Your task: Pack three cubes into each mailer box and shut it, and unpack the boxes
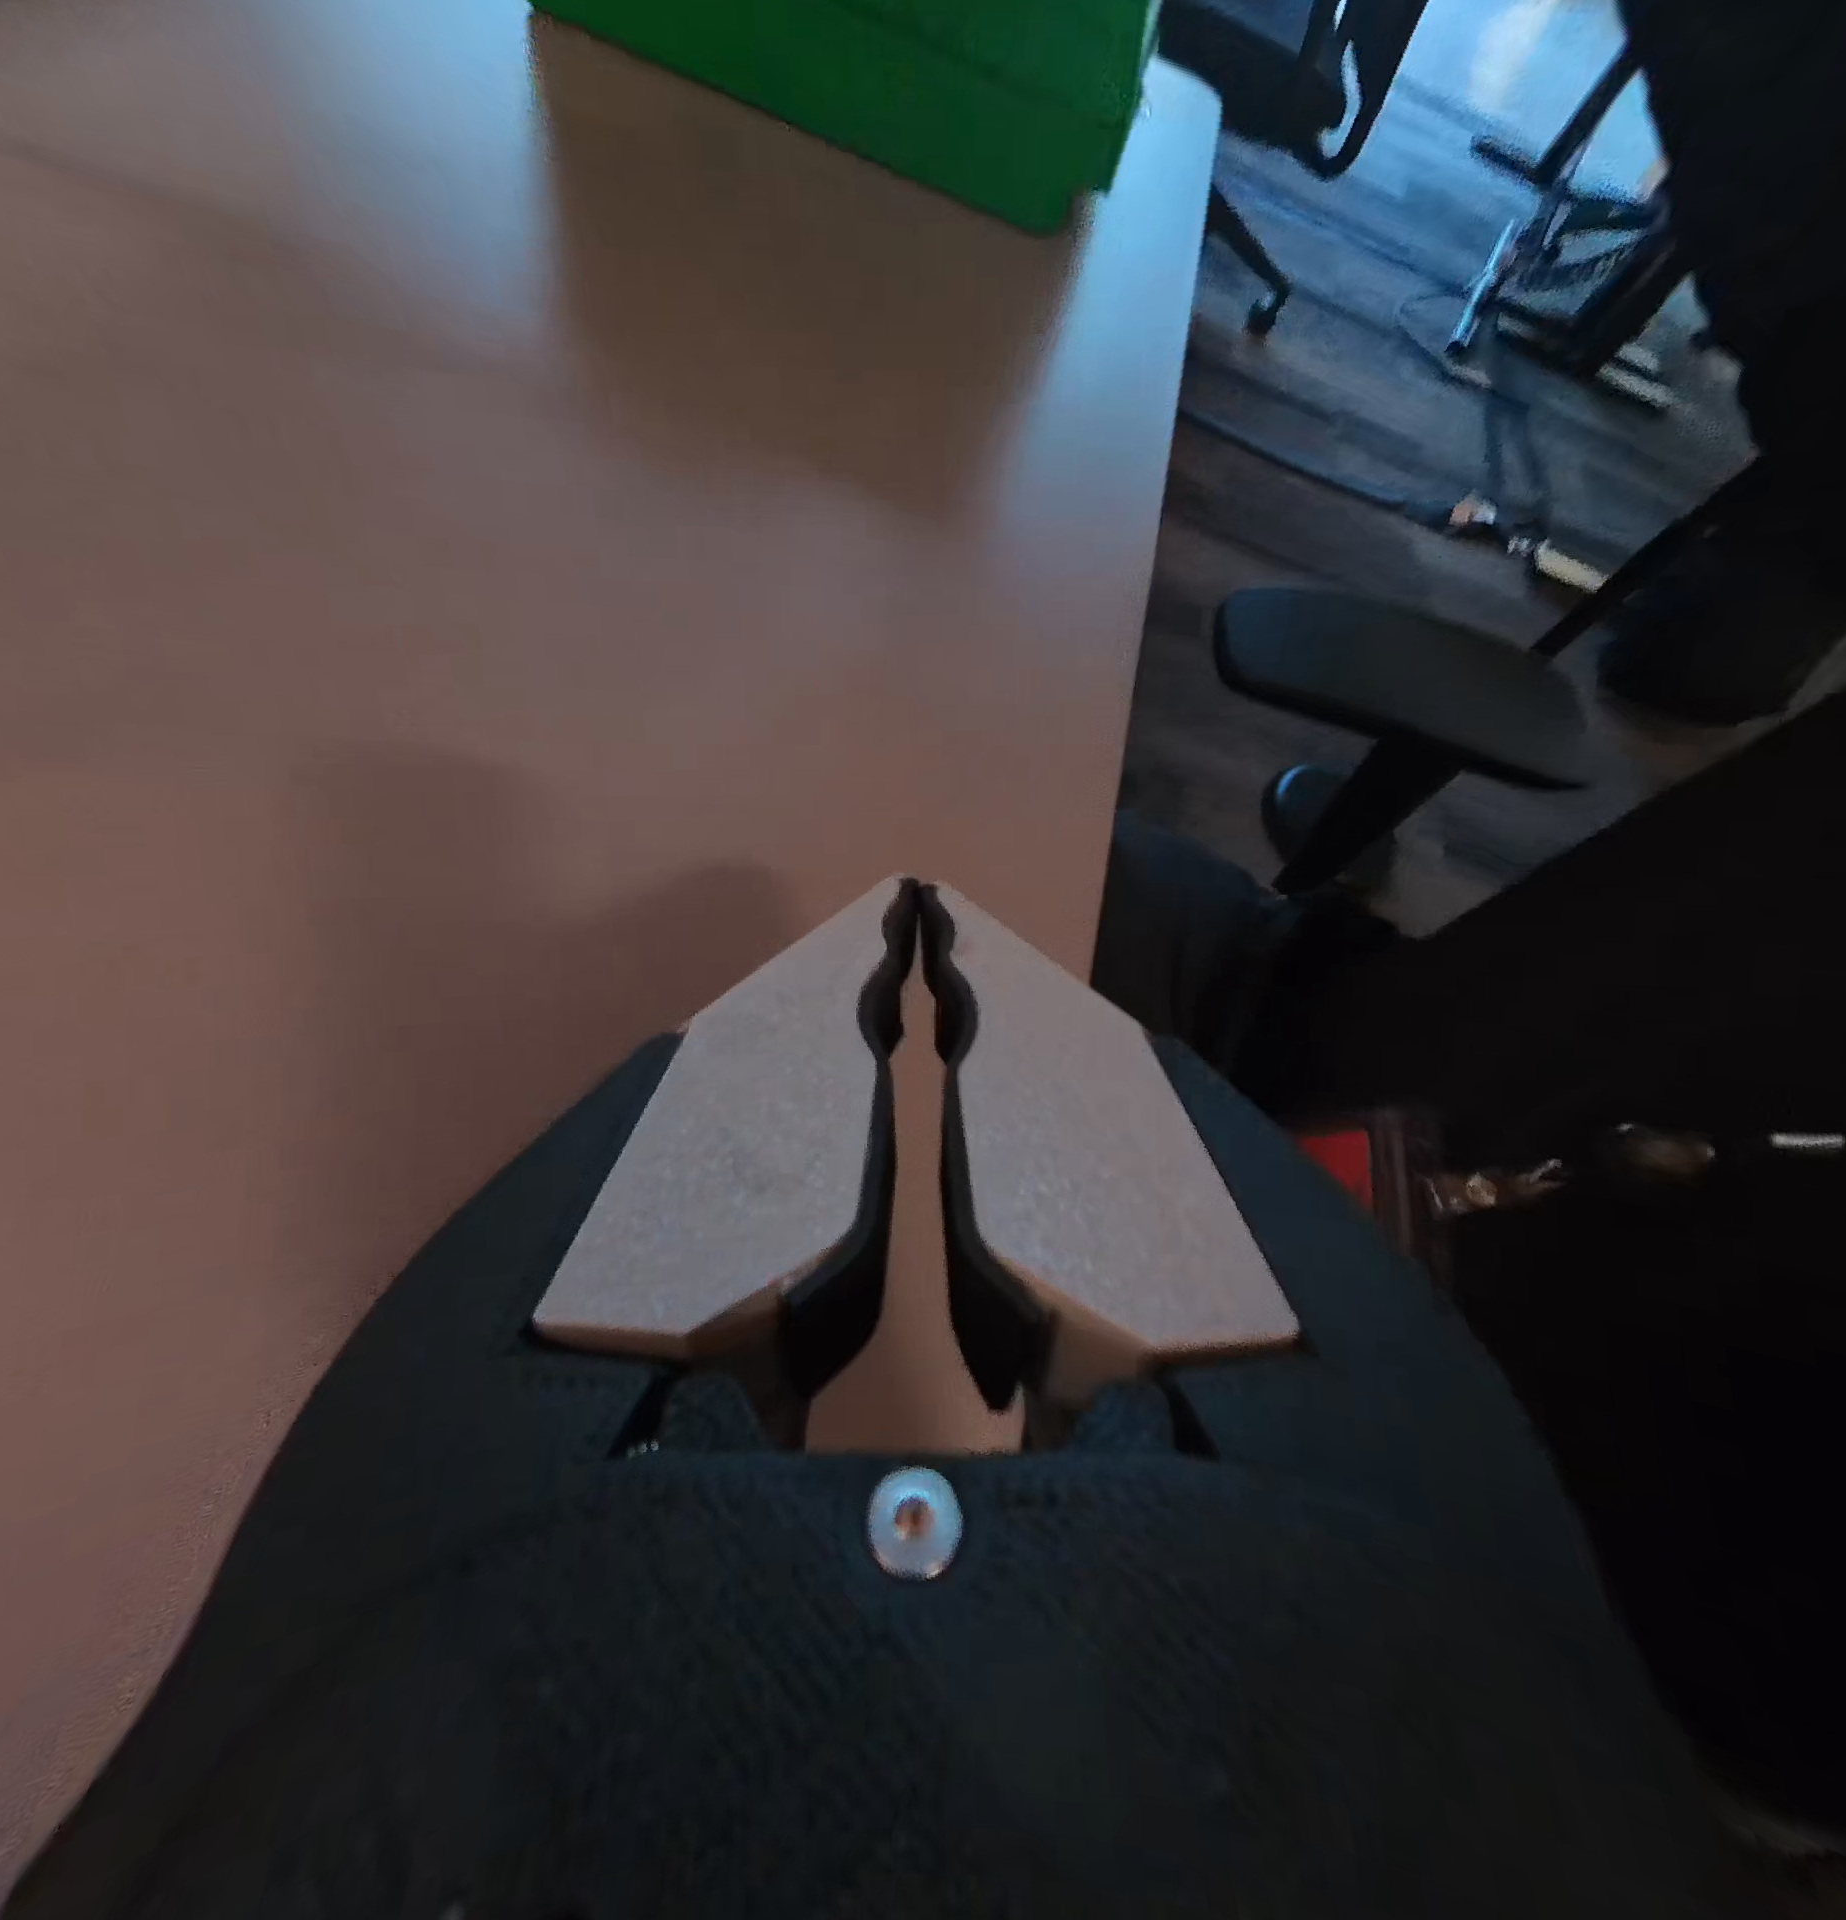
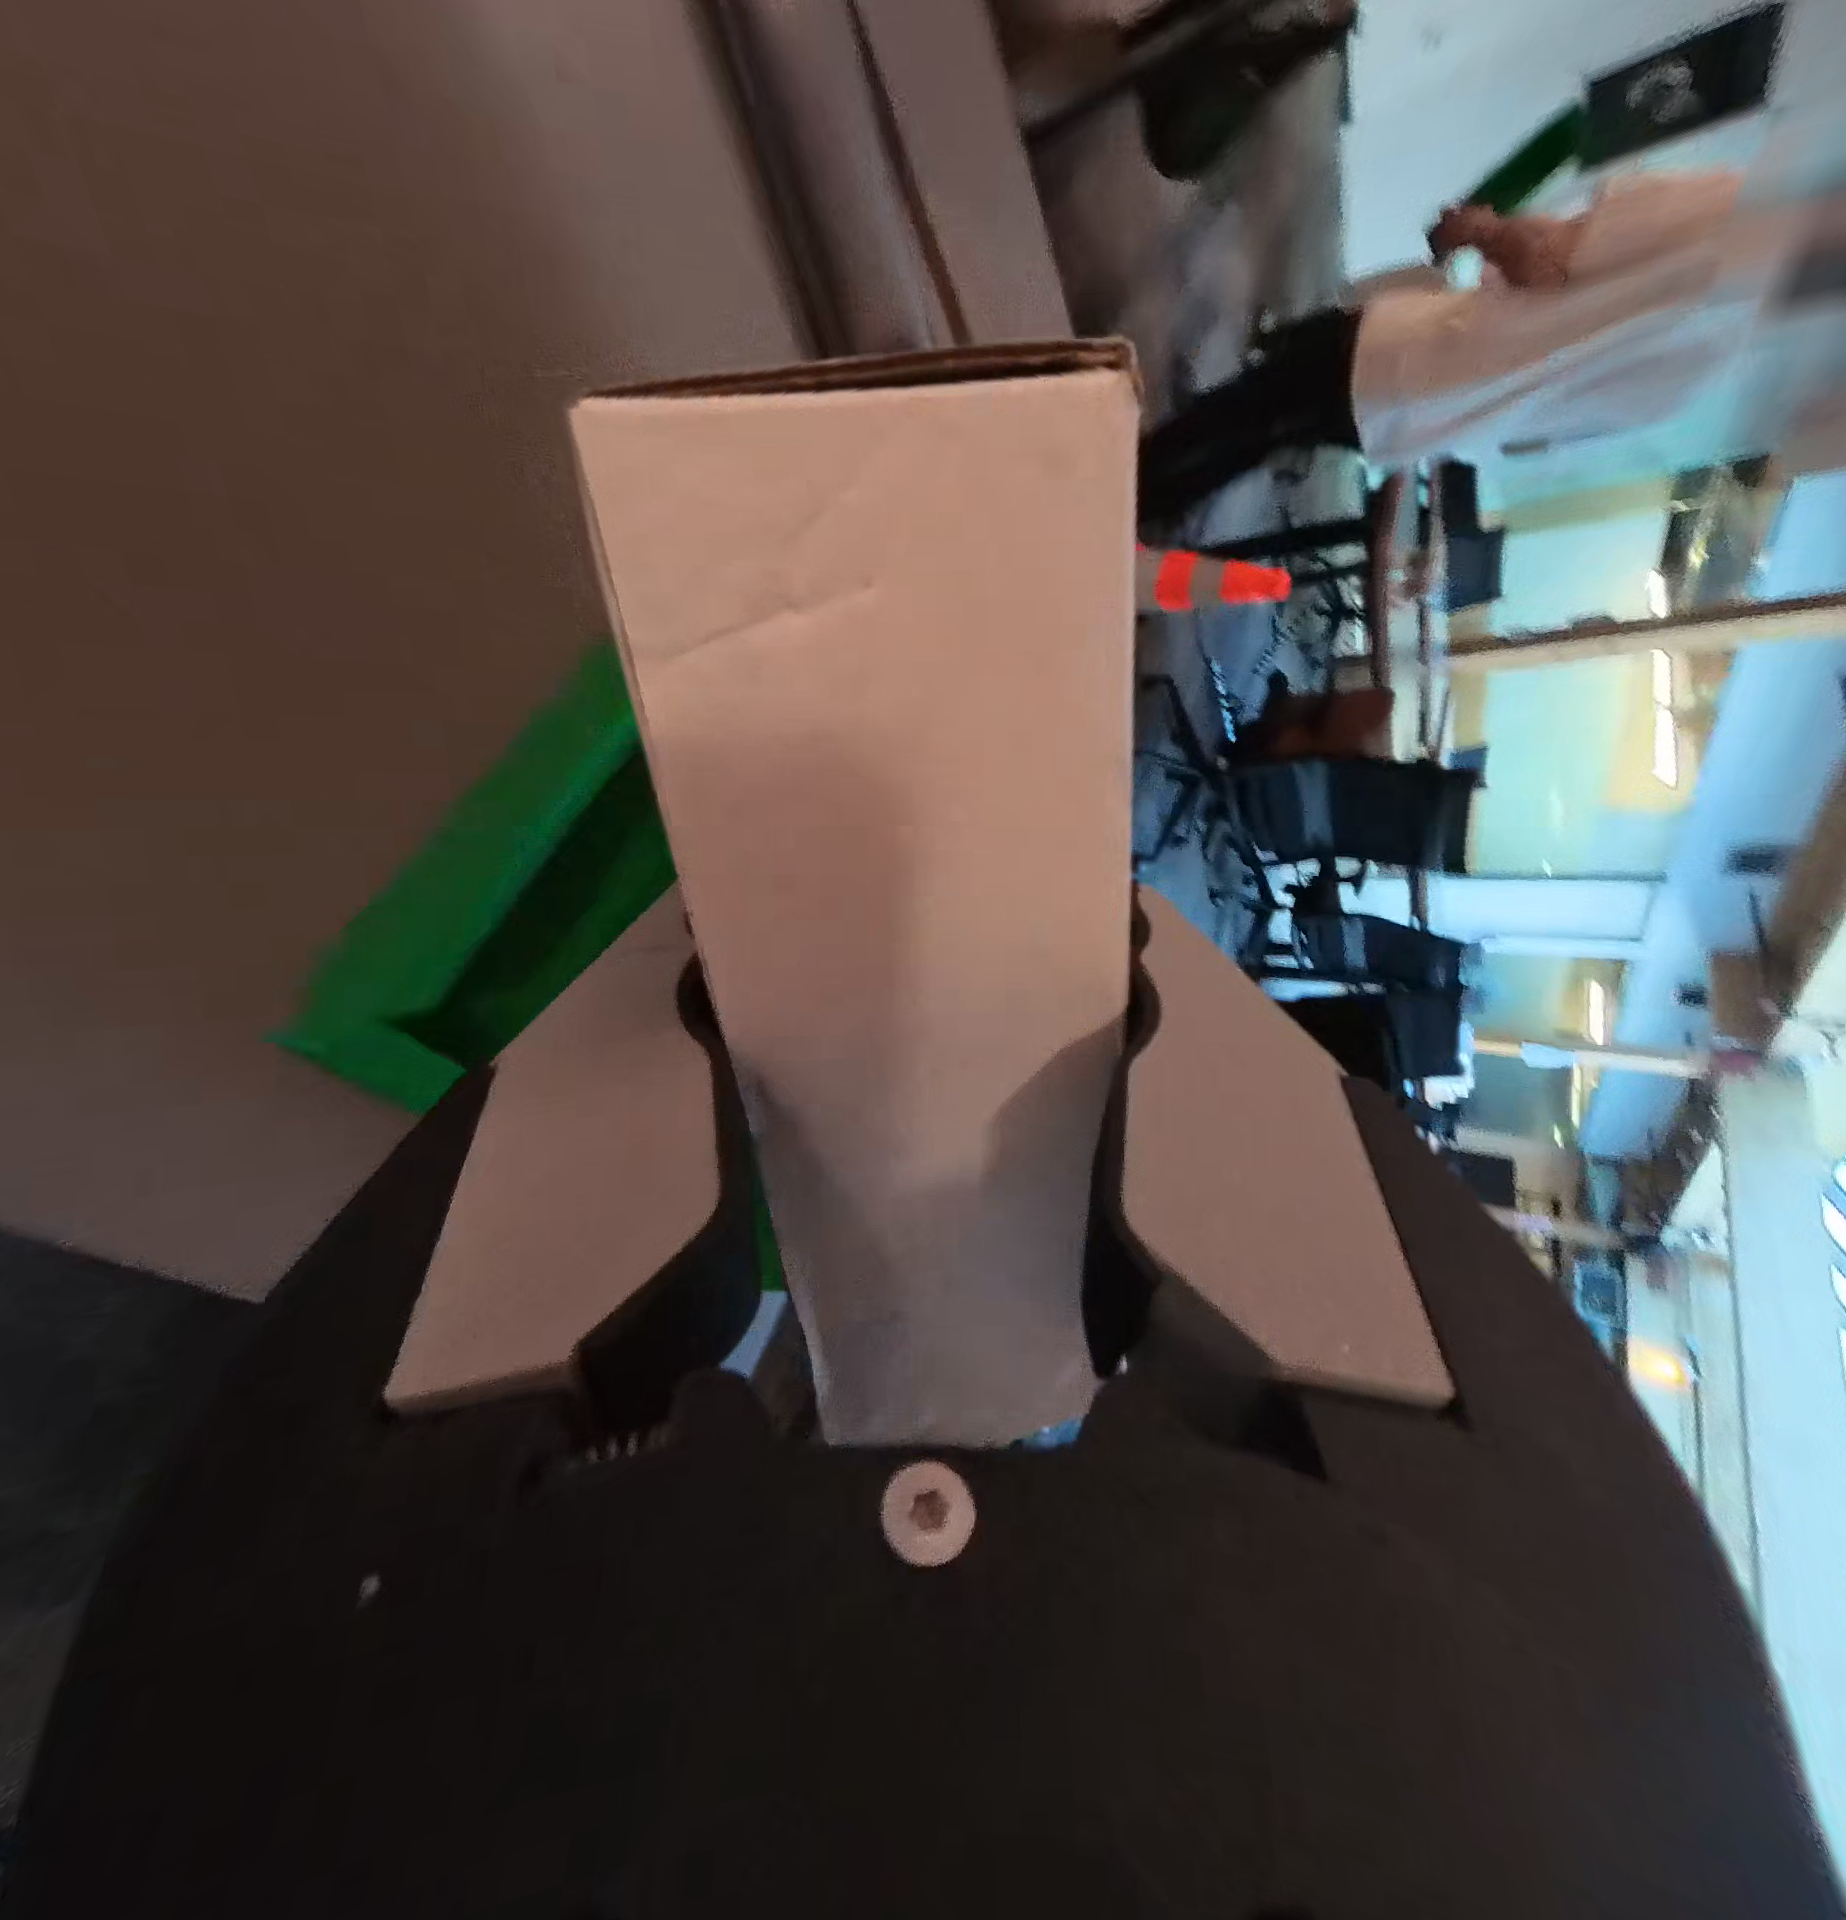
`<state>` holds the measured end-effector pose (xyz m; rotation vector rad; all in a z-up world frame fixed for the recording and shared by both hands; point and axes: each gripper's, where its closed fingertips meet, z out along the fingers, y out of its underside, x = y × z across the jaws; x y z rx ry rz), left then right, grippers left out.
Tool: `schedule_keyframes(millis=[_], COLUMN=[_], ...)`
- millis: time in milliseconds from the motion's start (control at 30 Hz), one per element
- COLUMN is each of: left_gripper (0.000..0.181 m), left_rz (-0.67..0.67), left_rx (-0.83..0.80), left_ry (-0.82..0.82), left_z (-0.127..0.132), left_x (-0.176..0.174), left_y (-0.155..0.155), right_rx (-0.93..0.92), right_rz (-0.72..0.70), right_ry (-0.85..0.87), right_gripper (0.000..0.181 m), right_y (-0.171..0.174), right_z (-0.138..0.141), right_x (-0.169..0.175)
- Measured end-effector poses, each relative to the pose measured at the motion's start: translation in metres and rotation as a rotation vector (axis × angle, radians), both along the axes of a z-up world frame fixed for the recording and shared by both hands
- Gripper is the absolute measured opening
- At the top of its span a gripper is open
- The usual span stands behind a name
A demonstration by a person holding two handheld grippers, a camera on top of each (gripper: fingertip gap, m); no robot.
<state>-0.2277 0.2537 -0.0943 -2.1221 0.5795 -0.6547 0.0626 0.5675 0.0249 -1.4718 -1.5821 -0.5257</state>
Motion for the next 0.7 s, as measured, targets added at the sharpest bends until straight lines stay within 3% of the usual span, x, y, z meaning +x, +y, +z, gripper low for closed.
schedule_keyframes(millis=[100, 200, 367, 500, 600, 700], left_gripper=[0.000, 0.000, 0.000, 0.000, 0.000, 0.000], left_rz=[0.071, 0.103, 0.099, 0.097, 0.113, 0.116], left_rx=[0.075, 0.163, 0.191, 0.131, 0.137, 0.138], left_ry=[-0.009, -0.006, -0.014, 0.015, 0.048, 0.055], left_z=[0.001, 0.000, -0.017, -0.032, -0.035, -0.036], left_x=[-0.011, -0.018, -0.016, -0.017, -0.017, -0.018], left_y=[0.022, 0.041, 0.067, 0.072, 0.070, 0.068], right_rx=[0.074, 0.193, 0.294, 0.405, 0.345, 0.182], right_rz=[-0.053, -0.032, 0.036, 0.138, 0.202, 0.198], right_ry=[-0.021, -0.093, -0.084, -0.032, -0.101, -0.204], right_gripper=[0.076, 0.074, 0.074, 0.074, 0.074, 0.074], right_y=[0.036, 0.060, 0.096, 0.120, 0.138, 0.148], right_z=[-0.010, -0.022, -0.039, -0.039, -0.077, -0.121], right_x=[0.038, 0.050, 0.033, -0.003, -0.025, -0.022])
